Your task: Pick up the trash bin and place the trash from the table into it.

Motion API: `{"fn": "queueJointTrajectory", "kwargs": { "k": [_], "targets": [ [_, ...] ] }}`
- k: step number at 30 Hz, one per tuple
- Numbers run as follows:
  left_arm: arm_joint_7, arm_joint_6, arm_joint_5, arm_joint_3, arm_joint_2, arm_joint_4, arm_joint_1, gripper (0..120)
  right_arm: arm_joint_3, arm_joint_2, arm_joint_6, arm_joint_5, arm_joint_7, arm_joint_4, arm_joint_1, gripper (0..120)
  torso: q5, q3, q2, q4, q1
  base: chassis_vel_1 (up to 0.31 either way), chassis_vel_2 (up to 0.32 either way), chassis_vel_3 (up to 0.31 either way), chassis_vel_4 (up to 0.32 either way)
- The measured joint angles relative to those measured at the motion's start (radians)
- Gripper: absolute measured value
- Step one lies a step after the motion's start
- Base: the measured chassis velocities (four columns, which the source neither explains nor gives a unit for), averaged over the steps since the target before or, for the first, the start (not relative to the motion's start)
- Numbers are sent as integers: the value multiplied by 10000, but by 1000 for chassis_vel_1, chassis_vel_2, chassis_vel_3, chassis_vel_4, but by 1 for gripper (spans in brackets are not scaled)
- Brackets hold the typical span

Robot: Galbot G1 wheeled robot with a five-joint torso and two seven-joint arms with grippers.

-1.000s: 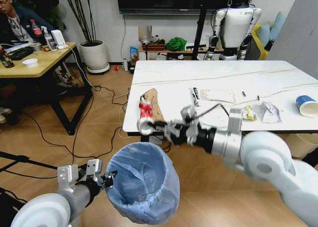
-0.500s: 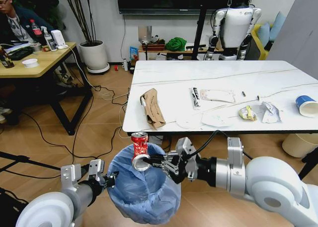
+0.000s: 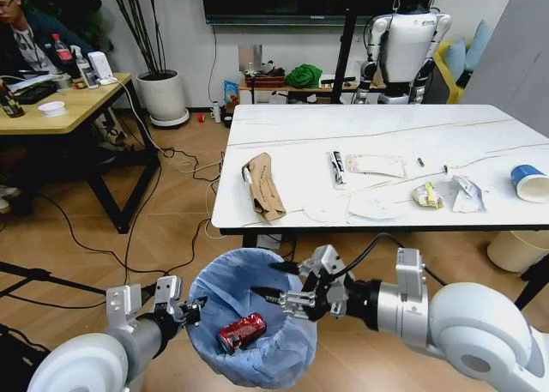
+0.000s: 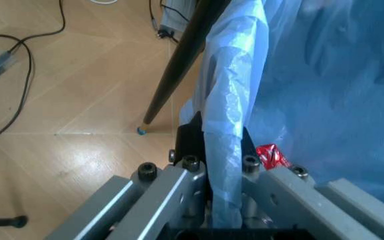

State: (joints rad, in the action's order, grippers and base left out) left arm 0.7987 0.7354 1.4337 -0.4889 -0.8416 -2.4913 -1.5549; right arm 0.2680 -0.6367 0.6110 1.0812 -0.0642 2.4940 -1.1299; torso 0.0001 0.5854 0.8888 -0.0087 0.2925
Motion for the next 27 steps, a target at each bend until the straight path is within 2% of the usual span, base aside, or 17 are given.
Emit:
{"fn": "queueJointTrajectory", "kwargs": {
  "k": [1,2,5,6,8,15,18,21,23,24,27],
  "targets": [
    [-32,0,-81,0,-19,-19,-55,0,161,-48,-12,246,394,-44,143,75,-1,0,0,1,0,0,0,0,0],
    [-32,0,-81,0,-19,-19,-55,0,161,-48,-12,246,394,-44,143,75,-1,0,0,1,0,0,0,0,0],
    [-107,0,-238,9,-48,-59,-154,0,256,-278,-87,760,1572,-451,710,90,0,0,0,1,0,0,0,0,0],
    [-107,0,-238,9,-48,-59,-154,0,256,-278,-87,760,1572,-451,710,90,0,0,0,1,0,0,0,0,0],
    [-132,0,-268,20,-48,-82,-180,0,91,-460,-152,865,1945,-834,1120,98,0,1,0,1,1,0,0,0,0],
    [-170,0,-325,23,-34,-86,-254,0,-808,-932,-180,1018,2390,-1723,2361,100,0,1,-2,0,1,0,0,0,0],
    [-186,0,-359,15,-64,-89,-300,0,-1884,-1352,-206,1368,3013,-2229,3788,100,0,2,-2,1,1,0,0,0,0],
    [-188,0,-365,9,-73,-92,-306,0,-2128,-1451,-215,1474,3188,-2322,4112,100,-1,2,-2,3,1,0,0,0,0],
    [-194,0,-374,-2,-79,-93,-310,0,-2868,-1792,-223,1702,3644,-2608,4986,100,-3,2,-2,3,1,0,0,0,0],
    [-194,0,-374,-2,-79,-93,-310,0,-2868,-1792,-223,1702,3644,-2608,4986,100,-3,2,-2,3,1,0,0,0,0],
    [-211,0,-386,-21,-135,-94,-311,0,-4366,-2543,-162,1905,4705,-3398,6264,100,-4,2,-2,2,1,0,0,0,0]
  ]
}}
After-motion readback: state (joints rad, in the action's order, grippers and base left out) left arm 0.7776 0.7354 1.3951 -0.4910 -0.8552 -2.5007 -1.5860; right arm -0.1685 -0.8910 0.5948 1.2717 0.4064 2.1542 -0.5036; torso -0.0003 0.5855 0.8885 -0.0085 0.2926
